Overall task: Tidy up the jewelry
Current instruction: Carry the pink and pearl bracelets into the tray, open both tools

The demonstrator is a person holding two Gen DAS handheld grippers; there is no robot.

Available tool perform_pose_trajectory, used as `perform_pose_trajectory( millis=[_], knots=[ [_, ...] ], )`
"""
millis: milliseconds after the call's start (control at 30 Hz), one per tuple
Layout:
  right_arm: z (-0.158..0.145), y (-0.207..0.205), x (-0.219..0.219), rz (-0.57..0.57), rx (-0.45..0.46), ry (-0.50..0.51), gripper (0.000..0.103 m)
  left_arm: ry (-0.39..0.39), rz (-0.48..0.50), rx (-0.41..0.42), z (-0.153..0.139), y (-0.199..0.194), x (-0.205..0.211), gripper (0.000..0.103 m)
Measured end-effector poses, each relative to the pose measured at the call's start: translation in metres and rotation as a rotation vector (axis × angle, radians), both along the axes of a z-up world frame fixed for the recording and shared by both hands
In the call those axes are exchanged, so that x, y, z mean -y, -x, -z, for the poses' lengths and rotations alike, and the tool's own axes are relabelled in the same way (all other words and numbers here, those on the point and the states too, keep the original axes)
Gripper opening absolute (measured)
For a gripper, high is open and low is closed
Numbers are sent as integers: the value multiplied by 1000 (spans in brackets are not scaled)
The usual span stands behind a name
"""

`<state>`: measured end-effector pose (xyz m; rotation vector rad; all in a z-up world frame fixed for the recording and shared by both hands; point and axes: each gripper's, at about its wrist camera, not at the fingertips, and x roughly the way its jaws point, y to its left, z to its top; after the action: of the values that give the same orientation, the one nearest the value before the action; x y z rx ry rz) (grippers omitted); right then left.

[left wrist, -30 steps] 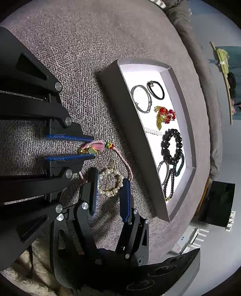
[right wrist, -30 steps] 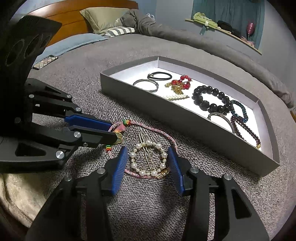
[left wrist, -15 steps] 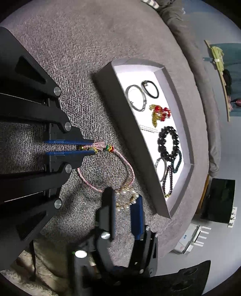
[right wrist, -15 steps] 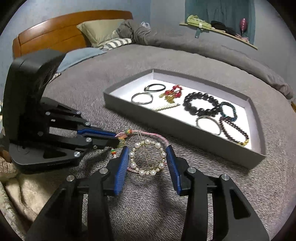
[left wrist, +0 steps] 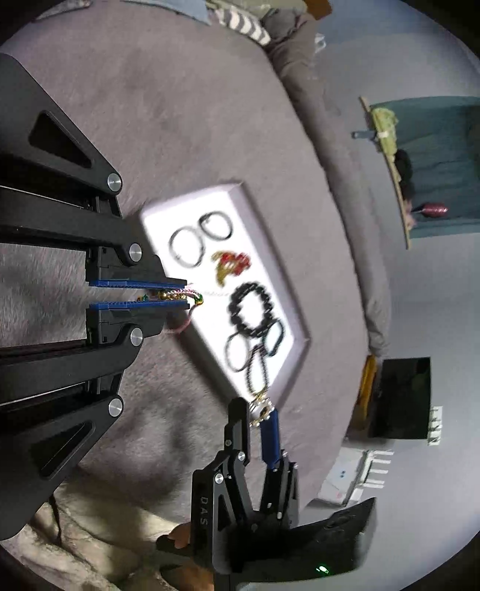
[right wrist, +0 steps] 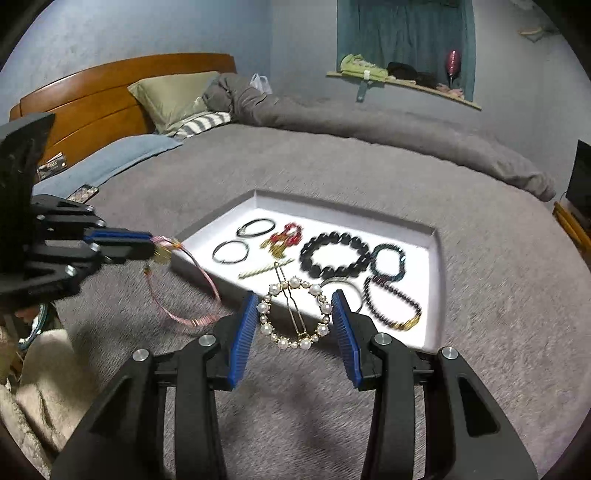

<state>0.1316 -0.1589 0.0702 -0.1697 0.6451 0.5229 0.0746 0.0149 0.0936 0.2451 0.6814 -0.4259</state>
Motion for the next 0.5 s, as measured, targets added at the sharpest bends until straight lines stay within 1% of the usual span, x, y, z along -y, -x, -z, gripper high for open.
perform_pose_trajectory(
  millis=[100,233,367,500],
  knots=[
    [0,-15,-1,-2,-25,-12,41,11,-19,27,-13,-5,-7,6],
    [11,-36,-12,-3,-69,4,41,18,-46,48,-24,-19,-16,6],
    [19,-52,-27,-5,-90,26,41,48,-55,51,-32,-38,-23,6],
    [32,-70,-41,-12,-146,61,41,72,-58,34,-32,-63,-21,6]
  ],
)
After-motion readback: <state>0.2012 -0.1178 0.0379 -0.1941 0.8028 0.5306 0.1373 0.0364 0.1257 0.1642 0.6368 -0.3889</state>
